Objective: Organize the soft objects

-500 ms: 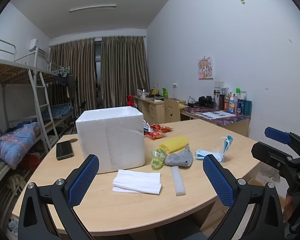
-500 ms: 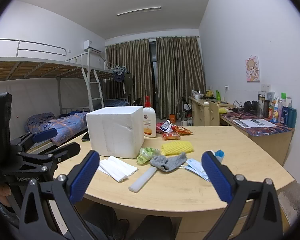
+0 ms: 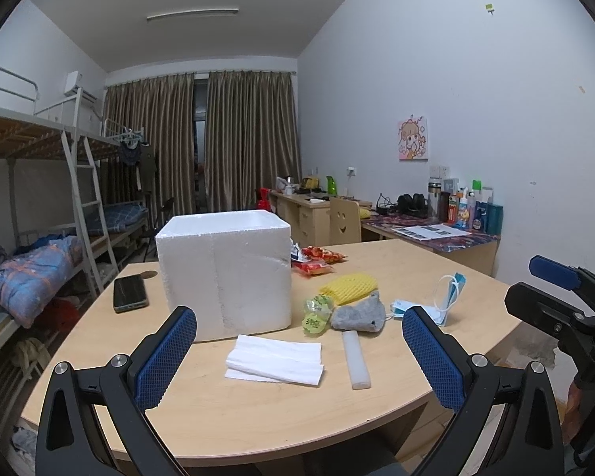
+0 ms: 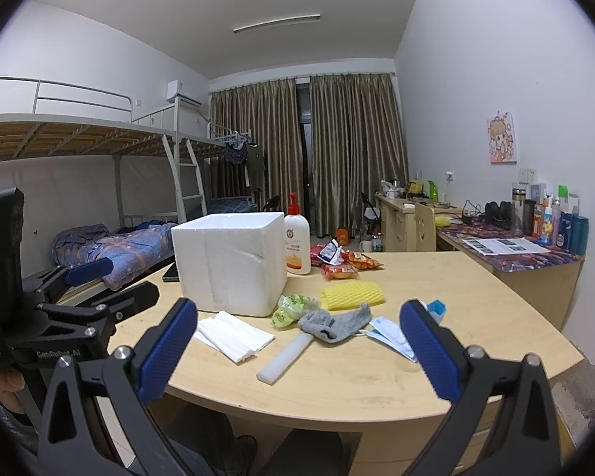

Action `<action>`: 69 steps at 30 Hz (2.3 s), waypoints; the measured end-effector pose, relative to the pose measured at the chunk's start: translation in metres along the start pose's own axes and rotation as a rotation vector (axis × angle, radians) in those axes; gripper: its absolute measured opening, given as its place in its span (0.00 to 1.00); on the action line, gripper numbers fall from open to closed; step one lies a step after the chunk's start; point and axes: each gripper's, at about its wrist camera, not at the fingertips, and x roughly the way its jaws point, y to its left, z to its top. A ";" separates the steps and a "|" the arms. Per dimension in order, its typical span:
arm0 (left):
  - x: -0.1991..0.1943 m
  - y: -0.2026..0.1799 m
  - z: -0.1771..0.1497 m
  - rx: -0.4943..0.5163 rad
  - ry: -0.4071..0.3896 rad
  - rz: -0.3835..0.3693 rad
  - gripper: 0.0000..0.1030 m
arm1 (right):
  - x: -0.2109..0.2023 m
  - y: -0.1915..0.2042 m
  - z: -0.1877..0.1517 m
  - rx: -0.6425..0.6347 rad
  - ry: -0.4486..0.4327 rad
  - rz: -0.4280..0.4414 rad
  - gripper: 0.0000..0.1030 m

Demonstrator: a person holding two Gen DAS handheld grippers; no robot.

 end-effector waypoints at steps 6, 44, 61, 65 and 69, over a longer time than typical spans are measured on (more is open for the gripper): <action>-0.001 0.001 0.000 -0.004 -0.008 0.002 1.00 | 0.002 0.001 0.000 0.000 0.002 -0.001 1.00; 0.025 0.005 0.000 0.019 0.018 0.018 1.00 | 0.016 -0.008 -0.004 0.022 0.039 -0.014 1.00; 0.062 0.015 -0.008 0.002 0.114 0.014 1.00 | 0.045 -0.023 -0.006 0.042 0.103 -0.036 1.00; 0.079 0.018 -0.012 0.004 0.167 0.018 1.00 | 0.047 -0.027 -0.007 0.041 0.114 -0.049 1.00; 0.100 0.021 -0.018 -0.002 0.222 0.018 1.00 | 0.057 -0.036 -0.011 0.053 0.143 -0.069 1.00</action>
